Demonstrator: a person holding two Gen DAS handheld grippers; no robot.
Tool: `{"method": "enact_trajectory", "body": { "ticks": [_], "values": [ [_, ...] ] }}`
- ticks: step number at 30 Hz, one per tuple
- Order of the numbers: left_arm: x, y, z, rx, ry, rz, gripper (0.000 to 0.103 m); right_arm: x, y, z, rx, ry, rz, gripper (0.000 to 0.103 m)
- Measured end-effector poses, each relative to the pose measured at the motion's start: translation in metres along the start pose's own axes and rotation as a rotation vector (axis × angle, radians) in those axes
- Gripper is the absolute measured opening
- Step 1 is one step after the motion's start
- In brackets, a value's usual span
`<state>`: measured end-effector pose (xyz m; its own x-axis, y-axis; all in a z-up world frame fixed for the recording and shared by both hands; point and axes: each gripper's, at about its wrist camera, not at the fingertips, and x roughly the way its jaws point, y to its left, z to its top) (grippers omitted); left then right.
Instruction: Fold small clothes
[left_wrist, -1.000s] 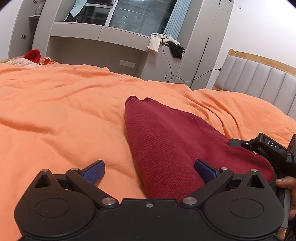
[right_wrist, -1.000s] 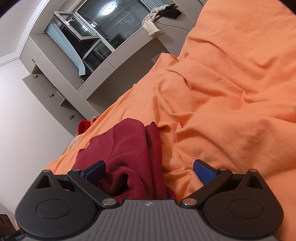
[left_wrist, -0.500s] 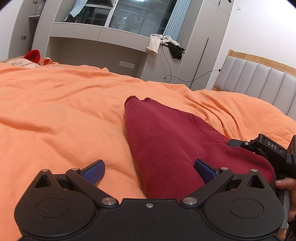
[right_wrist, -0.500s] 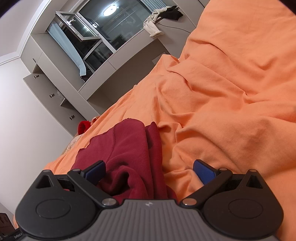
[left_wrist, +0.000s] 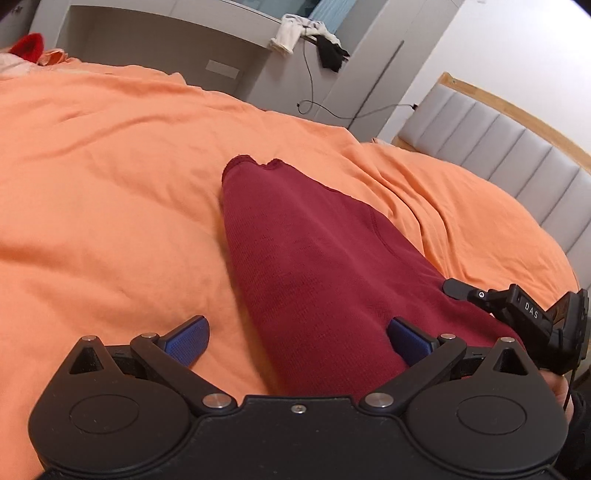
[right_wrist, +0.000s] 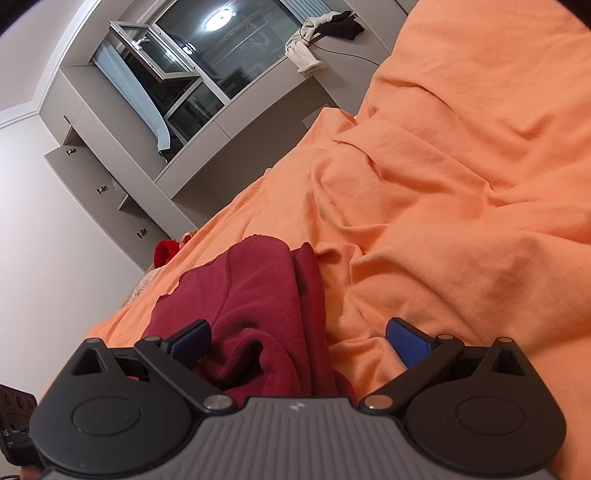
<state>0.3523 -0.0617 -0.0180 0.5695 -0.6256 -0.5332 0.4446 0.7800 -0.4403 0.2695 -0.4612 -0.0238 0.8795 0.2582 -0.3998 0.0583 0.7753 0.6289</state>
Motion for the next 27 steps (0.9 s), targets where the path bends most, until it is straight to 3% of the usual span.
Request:
{"method": "enact_trajectory", "body": {
  "ticks": [5,20,25,27],
  "values": [
    [-0.003,-0.008,-0.009,0.024,-0.055,0.043,0.103,0.002,0.004,0.000,-0.014,0.005,-0.022,0.103],
    [-0.007,-0.006,-0.011,0.019,-0.063,0.048,0.103,-0.002,0.020,0.005,-0.050,0.015,-0.020,0.103],
    [-0.007,-0.006,-0.011,0.018,-0.064,0.049,0.103,0.000,0.017,0.009,-0.021,0.006,-0.028,0.091],
    [-0.007,-0.006,-0.010,0.018,-0.064,0.049,0.103,0.002,0.015,0.008,-0.016,0.010,-0.039,0.081]
  ]
}}
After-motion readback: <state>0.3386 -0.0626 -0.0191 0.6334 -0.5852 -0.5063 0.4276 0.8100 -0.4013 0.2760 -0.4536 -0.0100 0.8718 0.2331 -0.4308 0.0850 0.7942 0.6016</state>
